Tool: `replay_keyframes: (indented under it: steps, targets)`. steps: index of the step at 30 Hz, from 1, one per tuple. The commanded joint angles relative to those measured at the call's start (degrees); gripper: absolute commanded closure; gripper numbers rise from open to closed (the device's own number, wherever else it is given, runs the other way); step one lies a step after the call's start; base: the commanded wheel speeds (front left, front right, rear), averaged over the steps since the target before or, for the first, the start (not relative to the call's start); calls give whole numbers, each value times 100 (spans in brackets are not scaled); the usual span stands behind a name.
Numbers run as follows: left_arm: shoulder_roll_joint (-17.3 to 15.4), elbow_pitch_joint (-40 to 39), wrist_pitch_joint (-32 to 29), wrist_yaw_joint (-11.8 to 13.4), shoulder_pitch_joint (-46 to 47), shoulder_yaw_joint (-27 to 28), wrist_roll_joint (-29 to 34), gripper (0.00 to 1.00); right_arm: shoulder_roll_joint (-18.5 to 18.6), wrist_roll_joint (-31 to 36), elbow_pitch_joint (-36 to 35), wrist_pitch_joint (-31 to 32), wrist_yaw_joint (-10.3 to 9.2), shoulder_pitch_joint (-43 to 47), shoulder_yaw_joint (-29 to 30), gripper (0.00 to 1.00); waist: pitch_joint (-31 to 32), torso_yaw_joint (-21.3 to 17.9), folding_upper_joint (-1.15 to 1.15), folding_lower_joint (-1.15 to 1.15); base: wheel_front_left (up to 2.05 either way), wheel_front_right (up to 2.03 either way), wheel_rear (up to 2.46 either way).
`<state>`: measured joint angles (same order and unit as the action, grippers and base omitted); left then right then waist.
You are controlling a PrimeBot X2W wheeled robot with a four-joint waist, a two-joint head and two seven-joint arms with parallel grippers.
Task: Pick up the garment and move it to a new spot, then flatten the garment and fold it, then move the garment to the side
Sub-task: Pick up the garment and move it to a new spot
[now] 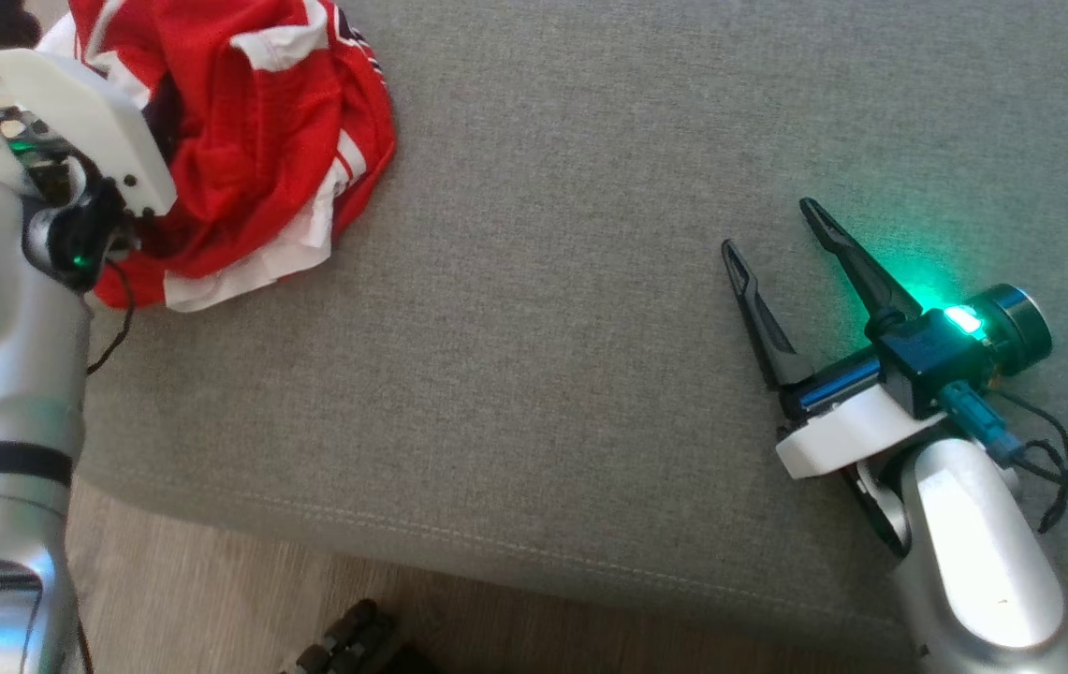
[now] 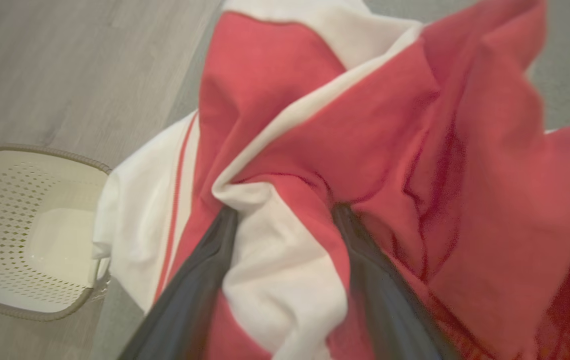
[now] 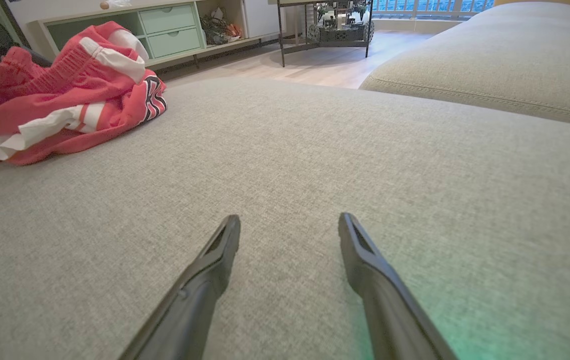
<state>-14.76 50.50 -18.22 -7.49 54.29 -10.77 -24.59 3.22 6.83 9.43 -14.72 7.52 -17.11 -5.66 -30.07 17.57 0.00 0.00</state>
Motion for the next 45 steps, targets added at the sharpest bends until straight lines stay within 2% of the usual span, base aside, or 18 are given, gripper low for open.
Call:
replay_keyframes:
  steps: [1, 2, 6, 12, 22, 27, 34, 39, 40, 45]
  targets:
    - [-436, -179, 206, 1, 66, 65, -142, 0, -35, -53, -55, -28, -3, -83, -94, 0, 18, -21, 0, 0, 0, 0, 0]
    - [-475, -230, 364, 1, 49, -22, -212, 100, -35, -67, -55, -28, -3, -96, -99, 0, 41, -35, 0, 0, 0, 0, 0]
    - [-741, -392, 1092, 1, 45, -350, -303, 100, -35, -95, -24, -28, -3, -93, -154, 0, 230, -79, 0, 0, 0, 0, 0]
    - [-1081, -593, 2025, 1, 215, -667, -82, 100, -35, -333, 27, -28, -3, 10, -230, 0, 711, -177, 0, 0, 0, 0, 0]
    - [-1496, -1548, 2503, 25, 564, -1083, 495, 100, -35, -805, -66, -28, -3, 132, -389, 0, 1373, -701, 0, 0, 0, 0, 0]
    - [-1638, -2319, 2380, 33, 590, -1311, 718, 100, -35, -1003, -268, -28, -3, 217, -430, 0, 1628, -1280, 0, 0, 0, 0, 0]
    - [-1724, -3305, 1987, 21, 535, -1667, 821, 100, -35, -1268, -774, -28, -3, 213, -447, 0, 1697, -2399, 0, 0, 0, 0, 0]
    - [-1714, -3683, 1624, 12, 533, -2024, 837, 100, -35, -1486, -1110, -28, -3, 246, -508, 0, 1599, -3241, 0, 0, 0, 0, 0]
    - [-1708, -3775, 1571, 8, 567, -2194, 862, 100, -35, -1576, -1198, -28, -3, 259, -531, 0, 1523, -3556, 0, 0, 0, 0, 0]
    - [-1743, -3846, 1489, 3, 669, -2817, 974, 100, -35, -1801, -1329, -28, -3, 284, -570, 0, 1280, -4229, 0, 0, 0, 0, 0]
